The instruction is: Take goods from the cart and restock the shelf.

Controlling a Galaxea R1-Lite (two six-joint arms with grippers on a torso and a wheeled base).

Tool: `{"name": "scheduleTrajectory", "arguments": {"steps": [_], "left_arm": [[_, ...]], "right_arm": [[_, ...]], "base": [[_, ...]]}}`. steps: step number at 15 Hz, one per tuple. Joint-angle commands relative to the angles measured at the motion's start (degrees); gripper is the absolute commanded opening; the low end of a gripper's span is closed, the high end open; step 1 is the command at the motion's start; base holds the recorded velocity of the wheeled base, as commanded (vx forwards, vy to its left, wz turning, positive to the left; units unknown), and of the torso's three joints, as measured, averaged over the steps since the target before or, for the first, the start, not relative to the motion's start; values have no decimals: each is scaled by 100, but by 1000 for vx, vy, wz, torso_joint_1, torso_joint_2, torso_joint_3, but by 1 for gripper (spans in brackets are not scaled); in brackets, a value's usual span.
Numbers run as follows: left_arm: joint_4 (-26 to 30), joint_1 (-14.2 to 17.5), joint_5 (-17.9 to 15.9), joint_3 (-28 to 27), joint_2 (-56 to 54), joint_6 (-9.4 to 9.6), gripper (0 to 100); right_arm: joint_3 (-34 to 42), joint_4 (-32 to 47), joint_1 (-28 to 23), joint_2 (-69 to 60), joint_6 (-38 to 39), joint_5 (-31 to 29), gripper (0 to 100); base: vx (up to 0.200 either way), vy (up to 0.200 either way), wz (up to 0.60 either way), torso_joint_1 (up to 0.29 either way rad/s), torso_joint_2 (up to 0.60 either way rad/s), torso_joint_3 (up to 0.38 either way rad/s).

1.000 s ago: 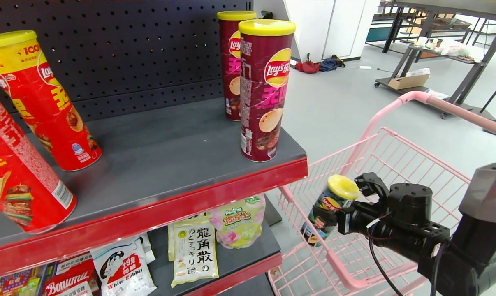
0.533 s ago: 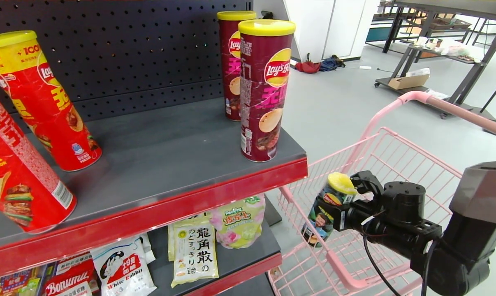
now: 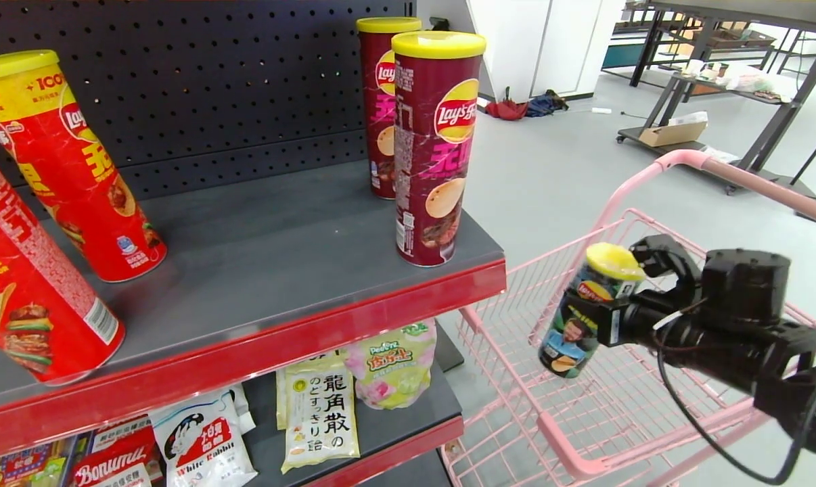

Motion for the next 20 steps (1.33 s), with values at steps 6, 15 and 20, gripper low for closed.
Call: {"name": "scheduleTrajectory", "arguments": {"steps": [6, 15, 20], "left_arm": [[139, 48, 127, -75, -65, 472, 100], [165, 40, -75, 452, -908, -38, 100], [156, 40, -66, 531, -926, -38, 100]], "right_arm": [[-1908, 6073, -907, -4731, -457, -866, 0], [-757, 6495, -1356, -6287, -747, -1156, 0], [-599, 6469, -1347, -6260, -756, -1156, 0]], "base": [[0, 0, 0, 0, 0, 0], [0, 0, 0, 20, -60, -38], [0, 0, 0, 185, -521, -333]]}}
